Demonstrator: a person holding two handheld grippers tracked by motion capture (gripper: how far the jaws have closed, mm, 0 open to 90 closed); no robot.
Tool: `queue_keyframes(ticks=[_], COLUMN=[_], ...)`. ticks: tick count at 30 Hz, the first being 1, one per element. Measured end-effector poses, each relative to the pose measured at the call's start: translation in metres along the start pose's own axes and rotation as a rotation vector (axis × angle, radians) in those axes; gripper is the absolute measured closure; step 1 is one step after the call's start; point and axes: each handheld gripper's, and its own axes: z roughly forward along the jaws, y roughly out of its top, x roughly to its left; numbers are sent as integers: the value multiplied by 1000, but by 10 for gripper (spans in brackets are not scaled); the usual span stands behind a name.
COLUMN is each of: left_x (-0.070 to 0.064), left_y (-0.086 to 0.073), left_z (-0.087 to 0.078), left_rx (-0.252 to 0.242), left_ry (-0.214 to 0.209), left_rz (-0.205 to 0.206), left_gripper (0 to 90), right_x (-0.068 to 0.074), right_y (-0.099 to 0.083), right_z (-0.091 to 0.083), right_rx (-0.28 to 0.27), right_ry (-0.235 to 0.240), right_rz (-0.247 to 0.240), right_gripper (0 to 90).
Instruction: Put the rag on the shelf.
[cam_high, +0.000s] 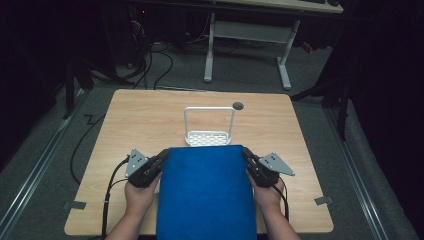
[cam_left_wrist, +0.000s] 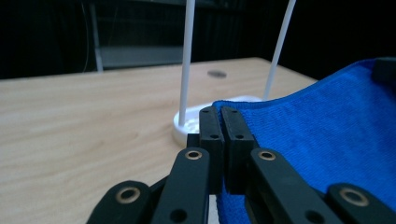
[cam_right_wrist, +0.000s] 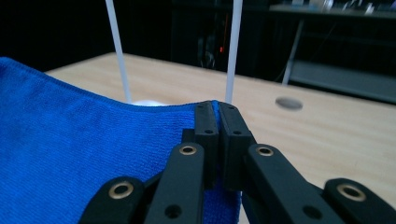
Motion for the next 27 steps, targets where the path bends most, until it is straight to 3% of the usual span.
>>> queue_keyframes(ticks=[1, 4, 14, 27], left_x=[-3, -7, -16, -24], left_y=[6, 13, 36, 58], left_z=[-5, -12, -37, -59], left_rx=[-31, -72, -207, -325], left_ry=[0, -3, 10, 6], left_rz=[3, 3, 35, 48], left_gripper=[887, 887, 887, 887], right_x=[1, 2, 7, 19], right_y=[6, 13, 32, 61], right_z=[-5, -12, -30, -48], right_rx=[-37, -83, -187, -304], right_ry=[-5, -3, -5, 13], right_rz=[-4, -7, -27, -38], right_gripper=[883, 883, 883, 883])
